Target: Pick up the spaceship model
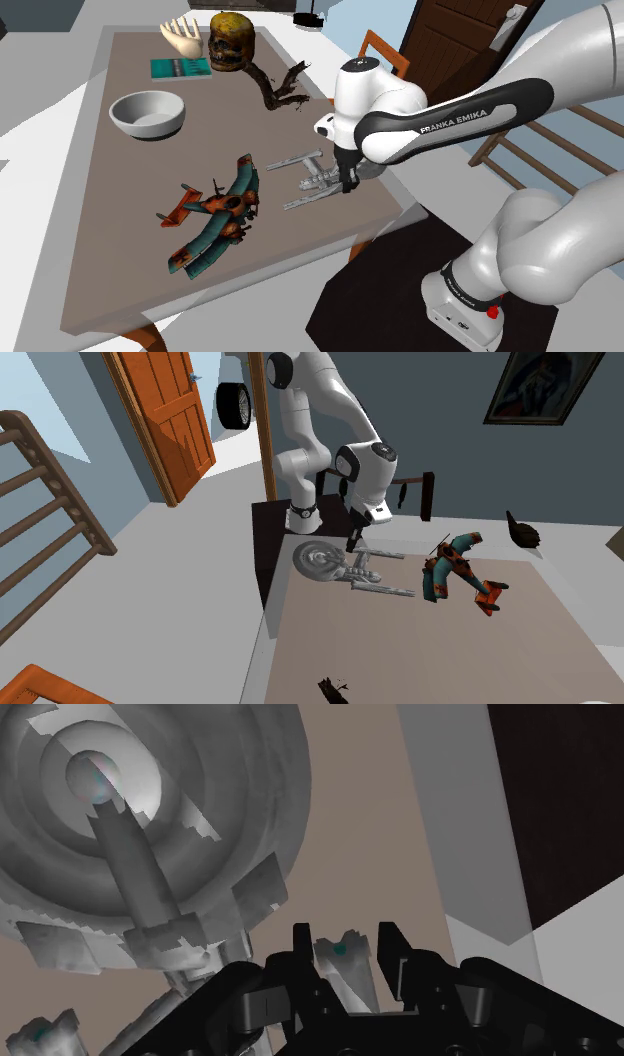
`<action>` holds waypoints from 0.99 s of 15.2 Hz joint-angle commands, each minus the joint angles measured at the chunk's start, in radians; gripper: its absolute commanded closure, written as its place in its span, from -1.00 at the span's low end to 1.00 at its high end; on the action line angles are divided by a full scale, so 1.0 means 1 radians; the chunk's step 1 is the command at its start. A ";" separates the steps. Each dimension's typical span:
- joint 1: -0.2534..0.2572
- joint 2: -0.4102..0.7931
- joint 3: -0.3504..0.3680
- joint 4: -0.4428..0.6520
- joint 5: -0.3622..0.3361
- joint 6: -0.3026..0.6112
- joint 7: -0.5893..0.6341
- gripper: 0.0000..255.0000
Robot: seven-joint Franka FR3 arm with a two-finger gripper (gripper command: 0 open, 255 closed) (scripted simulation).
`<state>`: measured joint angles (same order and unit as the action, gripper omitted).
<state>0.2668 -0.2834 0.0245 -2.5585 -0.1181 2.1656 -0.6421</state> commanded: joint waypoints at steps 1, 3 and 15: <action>0.000 0.001 0.000 -0.001 0.000 0.001 0.000 1.00; -0.001 0.001 -0.001 -0.001 0.000 0.001 0.000 1.00; 0.003 -0.066 -0.001 0.070 0.011 -0.136 -0.017 1.00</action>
<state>0.2685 -0.3429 0.0227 -2.5000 -0.1089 2.0465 -0.6581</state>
